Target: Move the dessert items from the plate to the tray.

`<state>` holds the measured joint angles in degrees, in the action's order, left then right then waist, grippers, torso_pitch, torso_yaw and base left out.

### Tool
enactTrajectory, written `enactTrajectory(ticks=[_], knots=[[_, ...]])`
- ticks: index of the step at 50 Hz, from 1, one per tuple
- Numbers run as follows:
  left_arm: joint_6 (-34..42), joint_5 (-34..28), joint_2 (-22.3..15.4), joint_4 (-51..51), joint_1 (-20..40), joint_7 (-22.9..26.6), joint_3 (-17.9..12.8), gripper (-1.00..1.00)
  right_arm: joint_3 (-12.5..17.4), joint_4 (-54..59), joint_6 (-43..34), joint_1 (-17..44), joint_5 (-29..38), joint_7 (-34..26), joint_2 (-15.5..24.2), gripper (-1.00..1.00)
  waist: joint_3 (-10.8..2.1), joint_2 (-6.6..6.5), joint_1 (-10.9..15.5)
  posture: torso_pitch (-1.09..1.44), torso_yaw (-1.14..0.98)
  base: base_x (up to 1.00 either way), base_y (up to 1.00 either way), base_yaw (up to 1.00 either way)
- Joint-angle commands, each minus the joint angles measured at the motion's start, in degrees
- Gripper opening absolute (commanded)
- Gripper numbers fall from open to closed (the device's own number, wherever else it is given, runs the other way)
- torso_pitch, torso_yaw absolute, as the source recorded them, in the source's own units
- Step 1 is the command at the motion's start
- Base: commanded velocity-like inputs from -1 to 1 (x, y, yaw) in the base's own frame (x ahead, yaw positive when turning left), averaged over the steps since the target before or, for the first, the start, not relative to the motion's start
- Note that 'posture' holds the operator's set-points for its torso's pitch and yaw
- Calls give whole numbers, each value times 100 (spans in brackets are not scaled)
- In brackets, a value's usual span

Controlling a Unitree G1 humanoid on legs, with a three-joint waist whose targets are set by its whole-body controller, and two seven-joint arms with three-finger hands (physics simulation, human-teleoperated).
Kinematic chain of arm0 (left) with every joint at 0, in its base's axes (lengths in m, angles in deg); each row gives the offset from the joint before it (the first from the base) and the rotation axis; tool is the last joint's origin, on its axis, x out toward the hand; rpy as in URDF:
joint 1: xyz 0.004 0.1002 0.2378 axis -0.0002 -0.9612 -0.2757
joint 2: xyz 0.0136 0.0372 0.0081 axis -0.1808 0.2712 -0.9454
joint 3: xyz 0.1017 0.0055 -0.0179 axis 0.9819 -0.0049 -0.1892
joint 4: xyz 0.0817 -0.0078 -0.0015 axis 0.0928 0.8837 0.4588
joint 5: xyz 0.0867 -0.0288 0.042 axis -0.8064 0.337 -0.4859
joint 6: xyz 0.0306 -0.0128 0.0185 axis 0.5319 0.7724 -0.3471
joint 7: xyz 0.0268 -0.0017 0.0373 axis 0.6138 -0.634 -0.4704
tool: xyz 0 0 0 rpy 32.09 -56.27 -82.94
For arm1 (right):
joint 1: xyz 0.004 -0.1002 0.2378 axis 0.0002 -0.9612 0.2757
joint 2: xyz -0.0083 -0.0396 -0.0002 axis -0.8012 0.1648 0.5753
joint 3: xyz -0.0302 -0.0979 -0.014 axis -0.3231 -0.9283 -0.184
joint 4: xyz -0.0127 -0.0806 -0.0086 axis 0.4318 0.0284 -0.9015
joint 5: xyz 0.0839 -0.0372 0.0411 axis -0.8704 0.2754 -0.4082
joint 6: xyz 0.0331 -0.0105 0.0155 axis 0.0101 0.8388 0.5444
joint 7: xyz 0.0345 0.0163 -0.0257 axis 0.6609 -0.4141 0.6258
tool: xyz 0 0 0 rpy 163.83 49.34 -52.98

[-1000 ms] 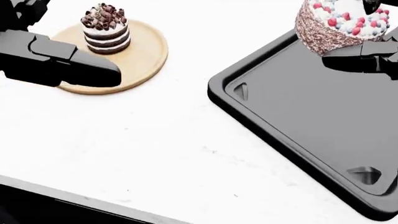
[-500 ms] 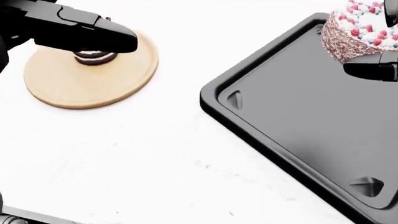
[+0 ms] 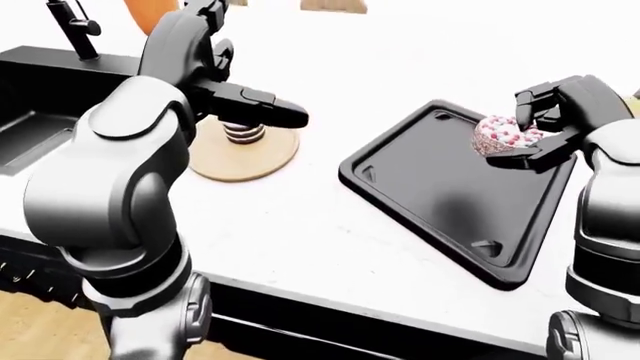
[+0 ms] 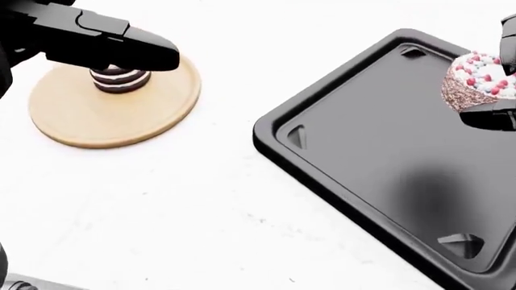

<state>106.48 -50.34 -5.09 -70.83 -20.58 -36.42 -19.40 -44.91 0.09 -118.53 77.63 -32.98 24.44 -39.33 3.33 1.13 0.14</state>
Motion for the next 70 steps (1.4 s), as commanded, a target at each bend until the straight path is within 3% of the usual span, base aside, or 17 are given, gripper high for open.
enactTrajectory(ticks=[1, 11, 16, 20, 22, 26, 27, 37, 52, 70], knots=[[-156, -49, -48, -94, 205, -14, -50, 100, 121, -246, 363, 99, 51, 197, 61, -100, -165, 14, -8, 0, 0, 0, 0, 0], [-185, -90, -2, -99, 181, 0, -28, 100, 63, -139, 621, -149, 319, 104, 60, -96, -197, 99, 11, 0, 0, 0, 0, 0], [-160, -103, 1, -126, 176, 12, -27, 100, -11, 89, 700, -79, 616, -53, 69, -82, -192, 105, 18, 0, 0, 0, 0, 0], [-187, -105, -5, -90, 183, 22, -55, 100, 23, 202, 766, -72, 800, -56, 59, -43, -192, 103, 19, 0, 0, 0, 0, 0], [-175, -104, -10, -101, 182, 21, -56, 100, 37, 182, 763, -71, 852, -90, 58, -12, -194, 102, 22, 0, 0, 0, 0, 0], [-247, -113, -16, -66, 143, 27, -45, 100, 72, 175, 783, -36, 894, -118, 54, 92, -185, 95, 26, 0, 0, 0, 0, 0], [-265, -115, -9, -52, 134, 27, -46, 100, 81, 156, 777, -26, 892, -132, 55, 100, -182, 91, 27, 0, 0, 0, 0, 0], [-599, -204, -60, 267, -7, 62, -32, 100, 147, -344, 486, 327, 796, -379, 170, 100, -181, 38, 22, 0, 0, 0, 0, 0], [-3305, -1084, 138, 3721, 342, -285, 247, 100, 61, -1290, 149, 489, 583, -356, 48, 100, -231, 62, 28, 0, 0, 0, 0, 0], [-5036, -1918, 152, 6293, 979, -425, 253, 100, -55, -1217, 302, 429, 660, -288, -123, 100, -304, 35, 15, 0, 0, 0, 0, 0]])
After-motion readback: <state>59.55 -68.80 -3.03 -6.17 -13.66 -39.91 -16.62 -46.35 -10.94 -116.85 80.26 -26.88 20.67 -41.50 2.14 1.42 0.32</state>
